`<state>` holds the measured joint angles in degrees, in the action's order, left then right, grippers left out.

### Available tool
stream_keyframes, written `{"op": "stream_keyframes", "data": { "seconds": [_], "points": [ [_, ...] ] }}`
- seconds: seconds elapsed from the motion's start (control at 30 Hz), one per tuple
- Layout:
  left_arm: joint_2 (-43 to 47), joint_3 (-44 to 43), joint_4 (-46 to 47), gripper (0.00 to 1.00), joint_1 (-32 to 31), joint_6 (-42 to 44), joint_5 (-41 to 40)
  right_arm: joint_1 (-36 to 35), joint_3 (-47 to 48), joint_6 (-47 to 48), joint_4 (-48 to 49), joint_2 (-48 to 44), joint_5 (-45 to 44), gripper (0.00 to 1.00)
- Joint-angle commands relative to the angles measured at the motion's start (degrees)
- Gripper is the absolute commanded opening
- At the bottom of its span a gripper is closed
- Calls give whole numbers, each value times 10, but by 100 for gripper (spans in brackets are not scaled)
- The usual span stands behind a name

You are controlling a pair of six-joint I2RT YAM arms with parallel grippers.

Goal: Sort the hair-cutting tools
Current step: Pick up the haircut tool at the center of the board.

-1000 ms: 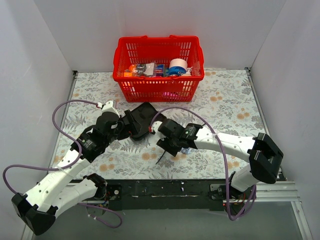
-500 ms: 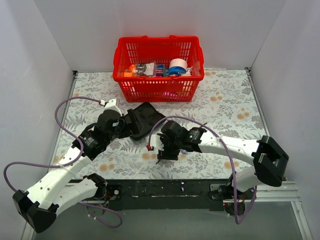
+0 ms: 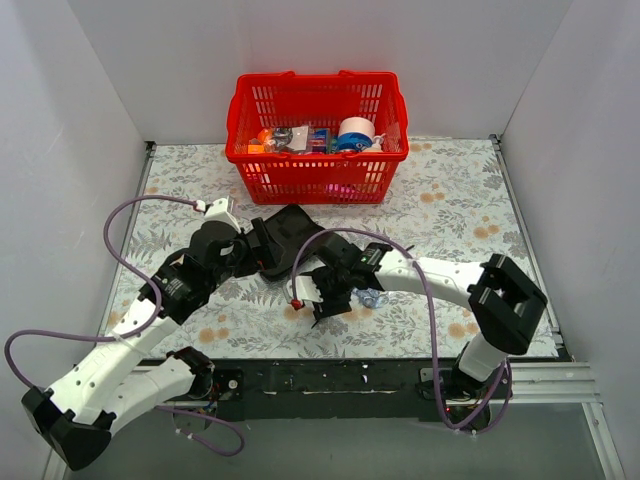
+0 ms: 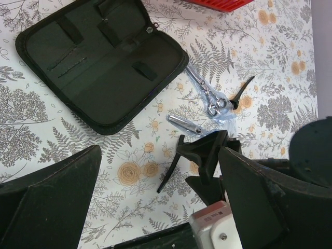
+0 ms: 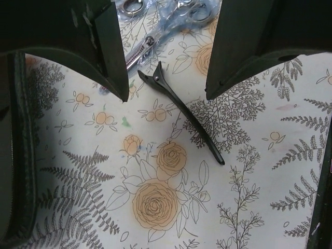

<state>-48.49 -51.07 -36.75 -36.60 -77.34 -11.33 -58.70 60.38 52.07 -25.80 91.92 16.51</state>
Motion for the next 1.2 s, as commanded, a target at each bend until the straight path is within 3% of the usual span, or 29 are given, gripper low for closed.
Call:
{"op": "stream_keyframes", "data": {
  "seconds": [0.0,0.2,0.57,0.87,1.17],
  "points": [
    [18,-1,13,98,-1,8,-4,7,49,51,-36,40,54,68],
    [37,8,13,98,-1,12,-4,15,81,58,-72,90,78,65],
    [43,12,19,98,-1,18,1,39,24,37,-43,68,70,64],
    [33,8,17,98,-1,22,-1,64,44,42,-36,88,79,62],
    [25,11,22,98,-1,23,-2,69,34,37,-25,104,76,51]
  ]
}}
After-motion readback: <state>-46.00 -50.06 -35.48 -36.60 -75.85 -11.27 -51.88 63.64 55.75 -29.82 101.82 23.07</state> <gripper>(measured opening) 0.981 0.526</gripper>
